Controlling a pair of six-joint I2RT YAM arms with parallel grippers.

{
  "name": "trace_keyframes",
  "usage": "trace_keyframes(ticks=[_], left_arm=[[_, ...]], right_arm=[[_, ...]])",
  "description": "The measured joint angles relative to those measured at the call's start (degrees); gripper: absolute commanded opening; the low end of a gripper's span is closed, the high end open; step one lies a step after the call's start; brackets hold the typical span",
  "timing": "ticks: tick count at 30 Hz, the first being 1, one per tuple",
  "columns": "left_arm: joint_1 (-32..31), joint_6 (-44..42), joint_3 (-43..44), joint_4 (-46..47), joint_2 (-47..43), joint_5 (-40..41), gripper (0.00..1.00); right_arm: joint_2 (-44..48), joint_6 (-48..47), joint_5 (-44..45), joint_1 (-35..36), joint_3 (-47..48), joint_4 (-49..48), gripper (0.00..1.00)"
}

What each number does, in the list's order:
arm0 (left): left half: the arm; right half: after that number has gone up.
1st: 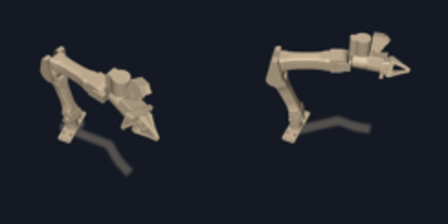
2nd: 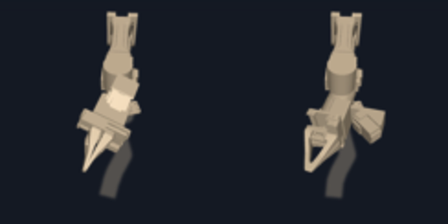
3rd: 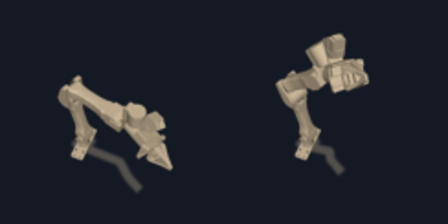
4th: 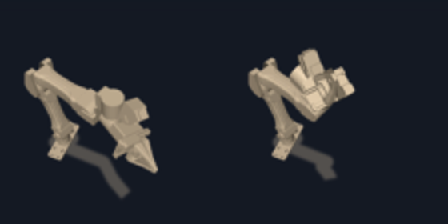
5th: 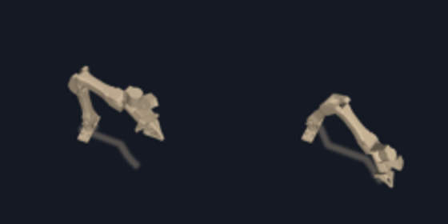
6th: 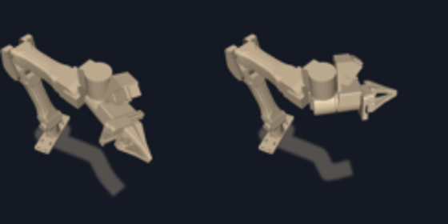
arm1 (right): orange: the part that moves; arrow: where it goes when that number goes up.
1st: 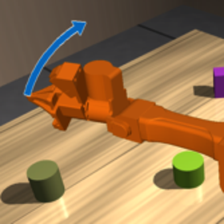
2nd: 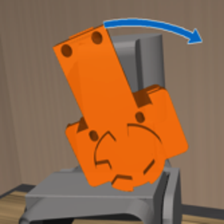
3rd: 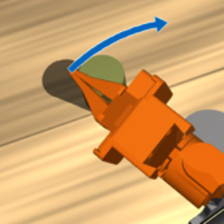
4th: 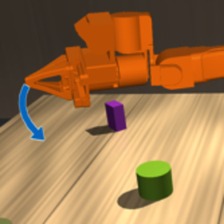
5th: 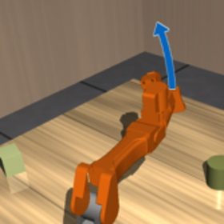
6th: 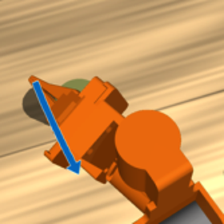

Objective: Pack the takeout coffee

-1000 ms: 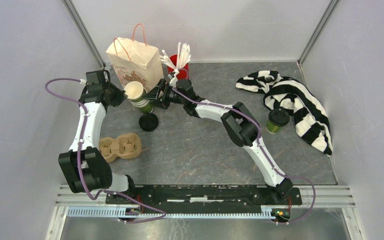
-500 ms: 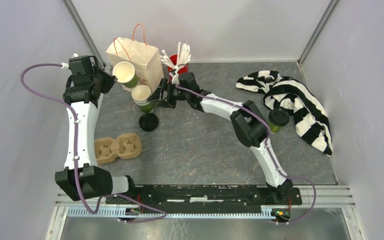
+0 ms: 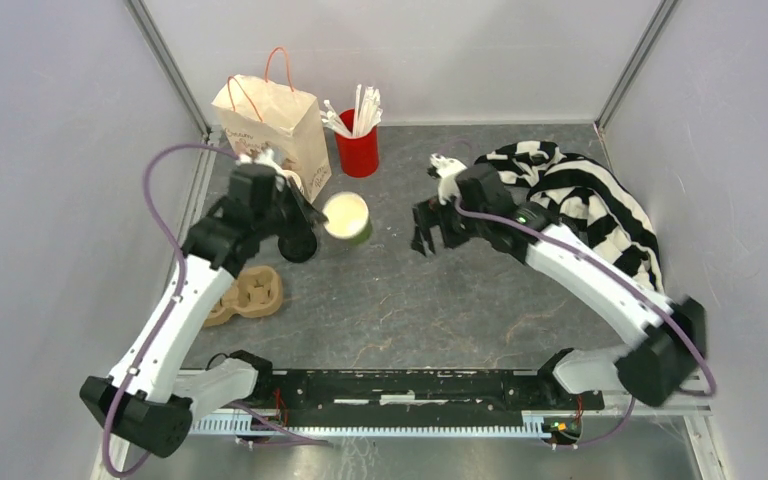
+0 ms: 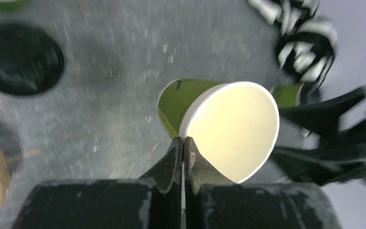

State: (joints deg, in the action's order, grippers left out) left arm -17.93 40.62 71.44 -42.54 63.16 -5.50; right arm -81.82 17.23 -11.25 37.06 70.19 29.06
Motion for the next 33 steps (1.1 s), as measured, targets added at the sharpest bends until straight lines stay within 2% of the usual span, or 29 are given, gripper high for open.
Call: trace_keyframes(ticks=[5,10,16,20,23,25,28,33], left_arm=[[-15.5,1.6,-12.7,1.4,-3.5,2.2,0.02],[-29.9,3.6,-15.7,6.4,3.5,6.3,0.02],[-38.8,5.0,-15.7,13.2,11.9,11.0,0.02],[-40.7,5.2,-14.9,14.5,16.2,13.1,0.03],[-40.7,5.7,-14.9,15.4,16.9,14.2,0.23],[-40.7,6.1,-14.9,15.5,16.8,14.9,0.50],[-40.7,7.0,-14.9,14.4,16.0,16.6,0.68],[-38.2,6.8,-13.1,8.1,10.5,19.5,0.89]], right_arm=[[16.3,-4.4,9.5,0.2,-4.5,10.4,0.98],[26.9,-4.7,15.7,0.1,-4.7,15.9,0.98],[32.2,-4.7,19.1,0.0,-4.8,18.9,0.98],[31.3,-5.2,19.2,0.0,-4.8,19.1,0.98],[29.4,-5.9,18.9,0.0,-4.8,19.1,0.98],[28.5,-6.5,18.5,0.0,-4.8,19.1,0.98],[28.4,-6.9,17.7,0.0,-4.8,18.9,0.98],[28.5,-7.7,17.2,0.0,-5.1,18.2,0.98]])
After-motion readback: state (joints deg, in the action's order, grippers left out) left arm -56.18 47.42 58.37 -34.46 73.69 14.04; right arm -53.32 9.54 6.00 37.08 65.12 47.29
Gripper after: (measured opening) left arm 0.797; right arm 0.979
